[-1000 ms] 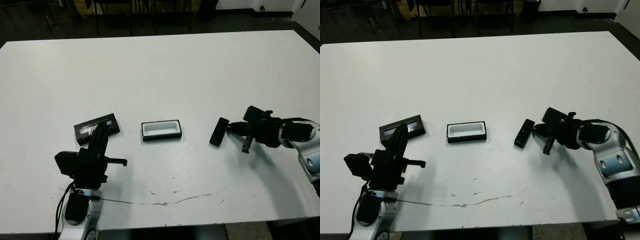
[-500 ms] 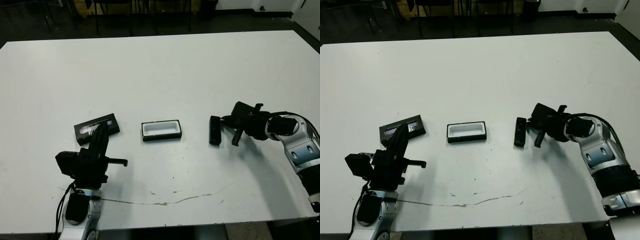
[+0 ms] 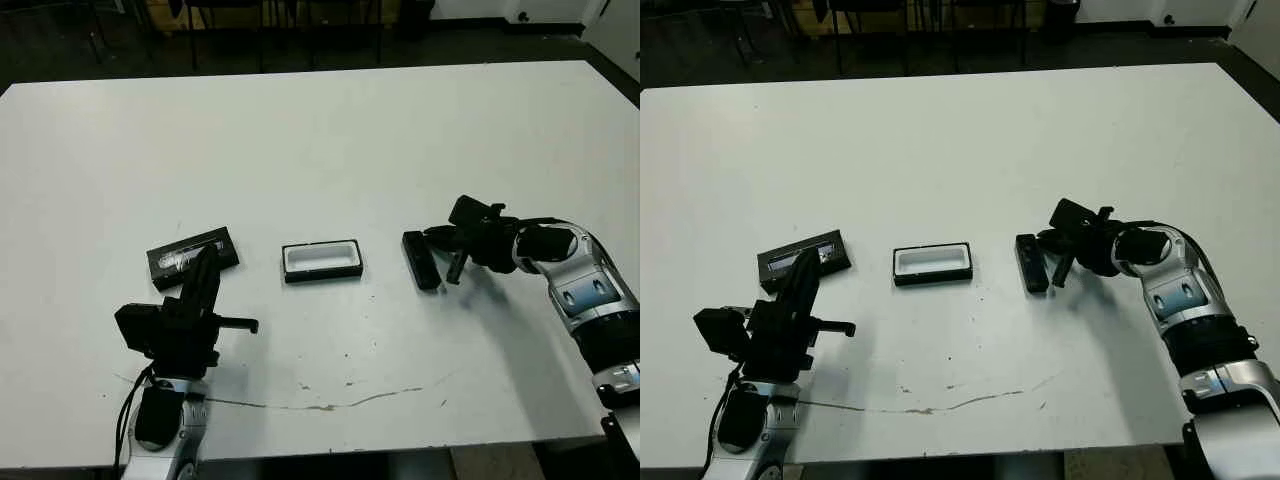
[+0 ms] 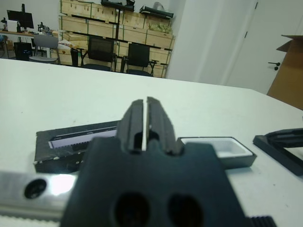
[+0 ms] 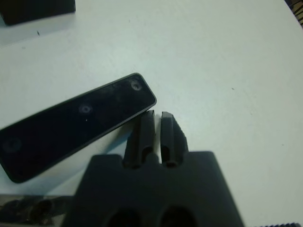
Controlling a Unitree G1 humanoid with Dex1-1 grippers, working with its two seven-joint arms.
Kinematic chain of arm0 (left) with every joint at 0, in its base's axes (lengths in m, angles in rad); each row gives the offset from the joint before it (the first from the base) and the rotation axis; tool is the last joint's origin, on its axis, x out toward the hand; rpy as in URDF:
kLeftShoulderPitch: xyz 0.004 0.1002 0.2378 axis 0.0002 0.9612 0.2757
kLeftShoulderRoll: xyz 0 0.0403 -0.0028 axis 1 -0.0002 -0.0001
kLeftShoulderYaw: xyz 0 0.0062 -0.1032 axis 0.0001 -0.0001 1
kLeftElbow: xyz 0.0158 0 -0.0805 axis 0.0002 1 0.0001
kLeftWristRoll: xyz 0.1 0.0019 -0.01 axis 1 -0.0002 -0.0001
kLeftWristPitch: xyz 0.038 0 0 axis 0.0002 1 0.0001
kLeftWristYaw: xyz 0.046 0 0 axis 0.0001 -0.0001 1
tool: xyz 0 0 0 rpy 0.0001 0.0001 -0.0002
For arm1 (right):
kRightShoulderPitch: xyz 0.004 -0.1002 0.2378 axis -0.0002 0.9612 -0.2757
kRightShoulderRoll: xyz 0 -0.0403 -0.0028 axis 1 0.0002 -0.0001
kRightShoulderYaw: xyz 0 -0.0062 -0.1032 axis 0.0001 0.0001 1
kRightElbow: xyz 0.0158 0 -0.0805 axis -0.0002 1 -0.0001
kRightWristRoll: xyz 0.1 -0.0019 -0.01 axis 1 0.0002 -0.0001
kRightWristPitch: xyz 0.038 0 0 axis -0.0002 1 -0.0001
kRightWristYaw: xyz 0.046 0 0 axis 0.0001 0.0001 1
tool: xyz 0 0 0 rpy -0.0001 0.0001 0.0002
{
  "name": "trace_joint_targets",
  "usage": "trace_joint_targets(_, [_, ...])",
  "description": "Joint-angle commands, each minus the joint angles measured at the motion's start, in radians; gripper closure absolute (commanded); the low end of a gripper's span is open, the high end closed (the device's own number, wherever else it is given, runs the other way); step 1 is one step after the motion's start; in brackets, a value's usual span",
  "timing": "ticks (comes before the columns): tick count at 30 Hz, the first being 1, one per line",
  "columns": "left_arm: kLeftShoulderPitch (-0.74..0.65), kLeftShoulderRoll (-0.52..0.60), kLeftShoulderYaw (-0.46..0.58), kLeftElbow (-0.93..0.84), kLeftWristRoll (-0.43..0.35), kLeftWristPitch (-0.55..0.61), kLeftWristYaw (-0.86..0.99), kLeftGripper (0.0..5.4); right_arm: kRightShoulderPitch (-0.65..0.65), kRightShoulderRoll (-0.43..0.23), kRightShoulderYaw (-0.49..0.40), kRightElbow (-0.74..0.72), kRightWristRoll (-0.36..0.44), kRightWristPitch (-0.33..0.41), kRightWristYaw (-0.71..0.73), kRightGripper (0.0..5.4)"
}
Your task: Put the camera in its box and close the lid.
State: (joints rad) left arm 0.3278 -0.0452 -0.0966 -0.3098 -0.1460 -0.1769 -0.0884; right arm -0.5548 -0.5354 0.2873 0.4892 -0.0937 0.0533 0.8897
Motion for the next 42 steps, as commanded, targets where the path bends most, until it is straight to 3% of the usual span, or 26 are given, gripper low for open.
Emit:
trace_joint_targets(1, [0.044, 0.003, 0.004, 0.019, -0.005, 0.006, -0.002, 5.39, 0.035, 0.018, 0.026, 0.027, -0.012, 0.032, 0.031, 5.40])
trace_joint_targets(6, [0.040, 0.007, 0.006, 0.024, -0.002, 0.004, -0.002, 5.39, 0.040, 0.010, 0.028, 0.014, -0.018, 0.037, 0.020, 5.40])
trace_joint_targets(14, [0.032, 0.010, 0.008, 0.024, -0.017, 0.016, -0.007, 5.39, 0.047, -0.006, 0.017, 0.046, -0.017, -0.069, 0.017, 5.40])
trace_joint_targets(23, [0.027, 0.013, 0.006, 0.028, -0.009, 0.017, -0.013, 5.39, 0.053, 0.023, -0.019, 0.050, 0.060, 0.008, 0.053, 5.40])
trace_joint_targets(34, [0.034, 0.005, 0.004, 0.025, -0.017, 0.025, -0.008, 5.39, 0.067, 0.034, -0.037, 0.038, 0.076, 0.010, 0.058, 5.40])
trace_joint_targets(37, [0.033, 0.004, 0.003, 0.026, -0.016, 0.026, -0.007, 5.39, 0.097, 0.038, -0.062, -0.002, 0.052, 0.013, -0.044, 5.40])
trace_joint_targets(42, [0.033, 0.005, 0.004, 0.034, -0.017, 0.013, -0.012, 5.39, 0.196, 0.061, -0.145, -0.164, -0.001, 0.088, -0.322, 5.40])
